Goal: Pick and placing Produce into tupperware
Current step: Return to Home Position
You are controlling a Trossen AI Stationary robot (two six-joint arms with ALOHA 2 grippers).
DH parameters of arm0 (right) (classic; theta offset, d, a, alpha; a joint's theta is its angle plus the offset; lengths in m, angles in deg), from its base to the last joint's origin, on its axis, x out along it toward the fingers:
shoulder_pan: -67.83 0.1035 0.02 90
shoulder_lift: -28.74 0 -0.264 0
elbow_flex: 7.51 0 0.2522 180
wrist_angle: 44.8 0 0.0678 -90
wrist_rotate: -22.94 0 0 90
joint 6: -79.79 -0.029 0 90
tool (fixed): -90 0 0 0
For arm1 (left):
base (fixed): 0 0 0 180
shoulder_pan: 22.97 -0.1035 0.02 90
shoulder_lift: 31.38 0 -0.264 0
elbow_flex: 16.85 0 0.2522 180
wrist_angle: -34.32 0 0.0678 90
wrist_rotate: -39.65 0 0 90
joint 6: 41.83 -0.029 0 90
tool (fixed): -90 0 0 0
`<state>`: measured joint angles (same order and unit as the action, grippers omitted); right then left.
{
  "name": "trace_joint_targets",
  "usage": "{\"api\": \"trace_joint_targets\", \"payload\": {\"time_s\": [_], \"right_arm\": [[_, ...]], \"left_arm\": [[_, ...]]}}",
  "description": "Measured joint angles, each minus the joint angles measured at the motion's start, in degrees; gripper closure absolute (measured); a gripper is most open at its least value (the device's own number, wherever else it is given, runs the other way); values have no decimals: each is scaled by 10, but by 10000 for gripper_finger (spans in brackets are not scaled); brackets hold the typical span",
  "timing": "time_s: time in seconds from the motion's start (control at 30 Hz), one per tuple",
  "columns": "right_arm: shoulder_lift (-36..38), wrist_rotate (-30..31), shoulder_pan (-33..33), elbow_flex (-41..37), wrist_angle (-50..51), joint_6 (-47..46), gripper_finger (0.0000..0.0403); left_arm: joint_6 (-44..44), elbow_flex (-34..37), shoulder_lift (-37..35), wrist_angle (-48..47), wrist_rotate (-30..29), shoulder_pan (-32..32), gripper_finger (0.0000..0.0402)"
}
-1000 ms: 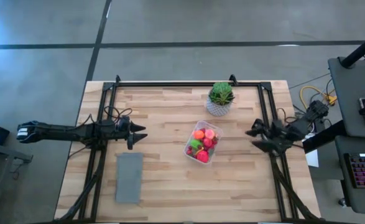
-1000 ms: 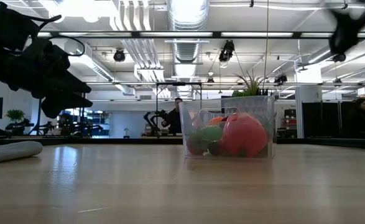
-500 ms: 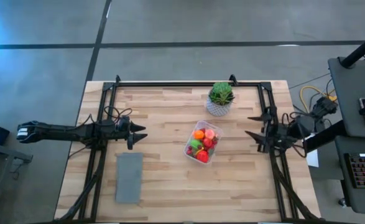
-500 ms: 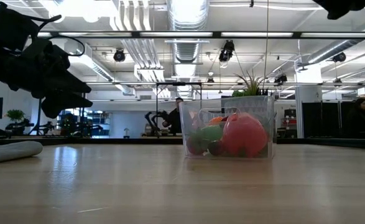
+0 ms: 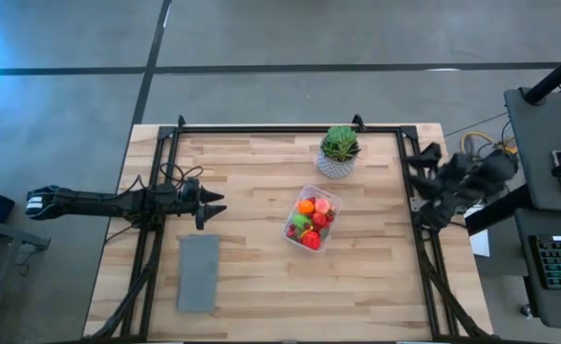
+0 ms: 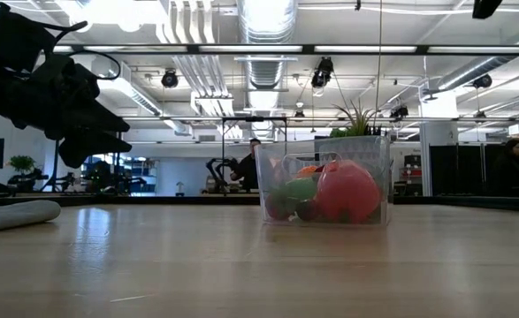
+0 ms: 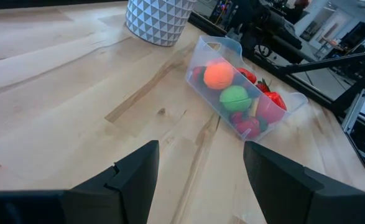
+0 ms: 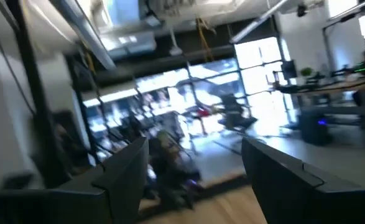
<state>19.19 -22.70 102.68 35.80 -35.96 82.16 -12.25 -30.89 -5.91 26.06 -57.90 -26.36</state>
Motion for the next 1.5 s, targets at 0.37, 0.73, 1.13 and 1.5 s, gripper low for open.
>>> {"api": "trace_joint_targets", "payload": {"time_s": [0.37, 0.73, 1.13, 1.5], "right_arm": [[68, -16, 0, 125, 152, -59, 156], [82, 14, 0, 107, 144, -92, 153], [95, -222, 0, 35, 131, -163, 150], [60, -478, 0, -68, -177, -321, 149]], "left_arm": [[0, 0, 0, 0, 0, 0, 181], [0, 0, 0, 0, 0, 0, 181], [0, 0, 0, 0, 0, 0, 181], [0, 0, 0, 0, 0, 0, 181]]}}
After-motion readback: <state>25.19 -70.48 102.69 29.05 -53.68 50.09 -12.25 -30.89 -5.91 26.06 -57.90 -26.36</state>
